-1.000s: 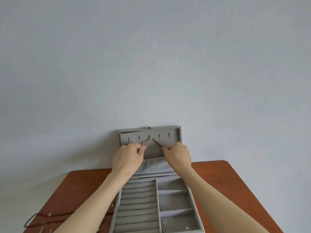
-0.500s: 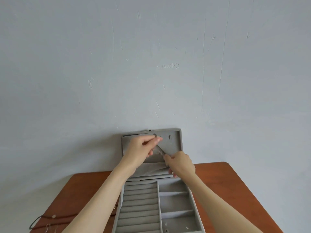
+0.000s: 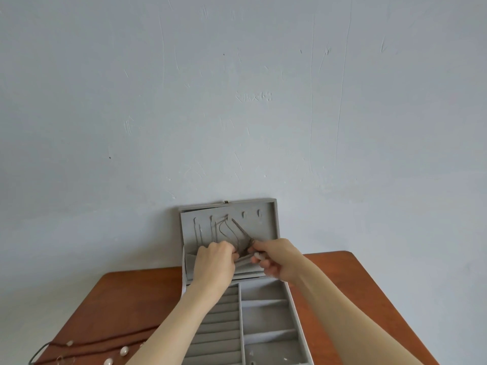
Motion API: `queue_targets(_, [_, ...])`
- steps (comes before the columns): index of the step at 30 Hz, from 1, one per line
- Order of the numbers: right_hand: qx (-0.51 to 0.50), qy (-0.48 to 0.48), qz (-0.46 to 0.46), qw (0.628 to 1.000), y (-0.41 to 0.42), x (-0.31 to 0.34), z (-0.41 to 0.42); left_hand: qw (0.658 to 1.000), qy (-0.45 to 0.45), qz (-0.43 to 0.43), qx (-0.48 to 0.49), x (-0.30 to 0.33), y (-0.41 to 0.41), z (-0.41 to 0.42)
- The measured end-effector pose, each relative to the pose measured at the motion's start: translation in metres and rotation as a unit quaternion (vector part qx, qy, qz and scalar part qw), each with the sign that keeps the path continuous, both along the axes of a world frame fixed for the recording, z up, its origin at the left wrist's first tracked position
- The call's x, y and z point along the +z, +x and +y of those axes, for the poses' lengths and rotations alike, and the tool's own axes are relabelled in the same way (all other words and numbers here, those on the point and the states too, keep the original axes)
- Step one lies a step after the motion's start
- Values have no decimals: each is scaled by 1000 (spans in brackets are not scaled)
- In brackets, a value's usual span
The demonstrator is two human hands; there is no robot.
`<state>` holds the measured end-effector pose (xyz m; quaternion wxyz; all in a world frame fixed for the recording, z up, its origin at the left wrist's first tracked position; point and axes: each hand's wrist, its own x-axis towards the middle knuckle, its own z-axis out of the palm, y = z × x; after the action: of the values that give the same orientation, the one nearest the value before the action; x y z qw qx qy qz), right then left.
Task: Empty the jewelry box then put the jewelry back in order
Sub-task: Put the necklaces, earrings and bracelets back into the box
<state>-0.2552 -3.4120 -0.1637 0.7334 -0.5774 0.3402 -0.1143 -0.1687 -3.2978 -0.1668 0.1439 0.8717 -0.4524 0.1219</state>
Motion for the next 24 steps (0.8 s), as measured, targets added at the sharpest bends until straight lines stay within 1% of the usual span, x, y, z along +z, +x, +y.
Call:
queue_targets(2, [-17,70,-35,997,1,5,1,1000,23,-1,8,2,0,1])
queue_targets(3, [-26,88,-48,995,2,7,1,999,31,2,12,2,1,2])
queue_targets(5, [-36,94,-65,993,4,12,4,999,27,13,21,3,3,5])
queue_targets(8, [-40,71,-81,993,8,18,9,999,-9,22,25,1,7,10])
queue_targets(9, [-43,39,-66,996,11,17,11,999,-25,33,24,-1,8,12])
queue_targets(10, [-46,-13,-39,998,13,17,12,998,-38,41,21,-2,8,14])
queue_targets(12, [-51,-139,18,989,18,12,14,998,-56,43,6,-5,6,18])
queue_targets(14, [-41,-246,54,967,20,8,15,995,-84,59,-10,-5,6,21])
queue_targets(17, [-38,-373,79,924,20,6,17,986,-132,101,-21,-3,7,22])
queue_targets(19, [-44,-426,92,899,18,3,18,977,-172,123,-13,-1,7,22])
queue_targets(21, [-49,-450,100,886,16,1,17,970,-208,125,3,1,3,22])
queue_targets(24, [-75,-474,86,873,12,1,15,969,-221,109,32,6,-2,19])
